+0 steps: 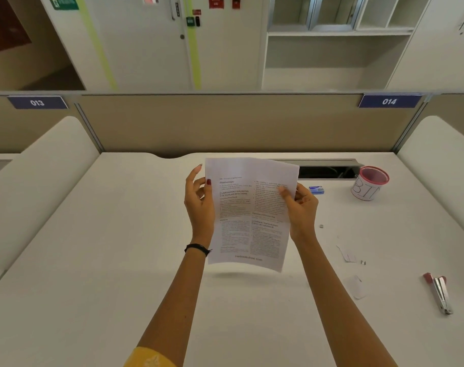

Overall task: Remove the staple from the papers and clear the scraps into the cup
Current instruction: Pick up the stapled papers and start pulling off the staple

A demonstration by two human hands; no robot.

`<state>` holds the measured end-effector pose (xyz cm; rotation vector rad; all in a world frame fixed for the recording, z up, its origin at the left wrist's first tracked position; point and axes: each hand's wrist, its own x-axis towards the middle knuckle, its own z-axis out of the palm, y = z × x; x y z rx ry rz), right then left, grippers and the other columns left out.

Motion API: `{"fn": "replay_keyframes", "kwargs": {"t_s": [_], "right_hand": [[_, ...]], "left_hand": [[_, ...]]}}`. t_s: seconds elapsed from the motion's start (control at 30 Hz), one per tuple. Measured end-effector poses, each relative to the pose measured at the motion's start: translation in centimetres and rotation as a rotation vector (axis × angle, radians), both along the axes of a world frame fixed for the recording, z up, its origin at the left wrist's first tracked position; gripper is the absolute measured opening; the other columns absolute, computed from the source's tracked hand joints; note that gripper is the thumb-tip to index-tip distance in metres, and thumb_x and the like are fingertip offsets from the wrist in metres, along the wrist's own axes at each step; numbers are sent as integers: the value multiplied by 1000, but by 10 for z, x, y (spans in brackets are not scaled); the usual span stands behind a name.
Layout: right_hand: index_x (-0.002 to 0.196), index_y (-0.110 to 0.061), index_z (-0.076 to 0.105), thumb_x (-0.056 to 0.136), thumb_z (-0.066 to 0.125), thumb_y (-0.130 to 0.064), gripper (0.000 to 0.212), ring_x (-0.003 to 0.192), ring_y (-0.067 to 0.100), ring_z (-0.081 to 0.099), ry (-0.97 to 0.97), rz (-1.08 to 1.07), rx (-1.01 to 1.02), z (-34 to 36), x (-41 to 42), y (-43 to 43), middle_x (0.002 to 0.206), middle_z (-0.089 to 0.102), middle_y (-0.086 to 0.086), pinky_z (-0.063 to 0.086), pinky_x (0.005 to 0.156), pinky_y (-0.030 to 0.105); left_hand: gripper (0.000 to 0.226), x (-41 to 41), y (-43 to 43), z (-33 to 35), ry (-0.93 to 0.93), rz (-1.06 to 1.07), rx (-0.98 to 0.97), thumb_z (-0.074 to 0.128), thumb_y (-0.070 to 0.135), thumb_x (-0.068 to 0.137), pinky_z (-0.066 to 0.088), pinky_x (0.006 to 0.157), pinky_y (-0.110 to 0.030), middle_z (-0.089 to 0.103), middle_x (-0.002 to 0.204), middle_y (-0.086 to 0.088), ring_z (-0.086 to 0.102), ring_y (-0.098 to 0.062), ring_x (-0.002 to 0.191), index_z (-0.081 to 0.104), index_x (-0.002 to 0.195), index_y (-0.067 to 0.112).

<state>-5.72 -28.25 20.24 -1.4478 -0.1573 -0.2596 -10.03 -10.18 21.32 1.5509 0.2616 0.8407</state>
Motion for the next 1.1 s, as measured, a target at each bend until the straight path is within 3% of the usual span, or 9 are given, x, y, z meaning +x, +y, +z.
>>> {"fn": "replay_keyframes", "kwargs": {"t_s": [0.1,0.23,0.43,0.6,0.87,1.1], "right_hand": [[88,-19,61,87,59,-19,2,76,19,67,-56,11,-30,4,-1,-2,82,70,-18,58,65,26],[92,-23,59,88,59,-11,13,77,5,66,-36,22,-66,3,-4,-5,88,66,-10,56,64,18],[92,-20,60,86,60,-12,10,76,3,65,0,37,-145,-5,-2,-6,87,65,-7,56,65,18],[85,-18,59,87,59,-10,8,74,1,65,-13,33,-158,-1,-6,-4,83,64,-6,53,60,13],[90,-14,61,83,64,-13,7,71,1,65,34,22,-138,2,-14,-1,82,64,-7,54,58,14],[86,-22,60,84,64,-16,8,74,14,65,18,-8,-119,9,-16,0,83,65,-6,55,61,16]], "left_hand": [[29,3,0,-1,25,9,-2,49,18,94,48,61,-10,60,111,6,61,0,83,52,123,18],[18,2,-2,-12,50,-7,-16,47,16,95,47,61,-10,62,99,11,61,2,79,55,111,18],[16,2,-5,-21,68,-7,-47,45,19,96,49,62,-11,62,97,10,61,3,79,55,107,18],[13,3,-3,-18,74,-97,-24,43,26,97,50,59,-15,64,86,5,61,-5,71,54,89,25],[12,1,-7,-19,99,-117,101,37,25,98,49,57,-13,59,89,12,60,4,74,47,103,20],[18,1,-4,-18,80,-71,117,35,25,98,46,55,-11,59,81,9,58,1,67,51,98,17]]}}
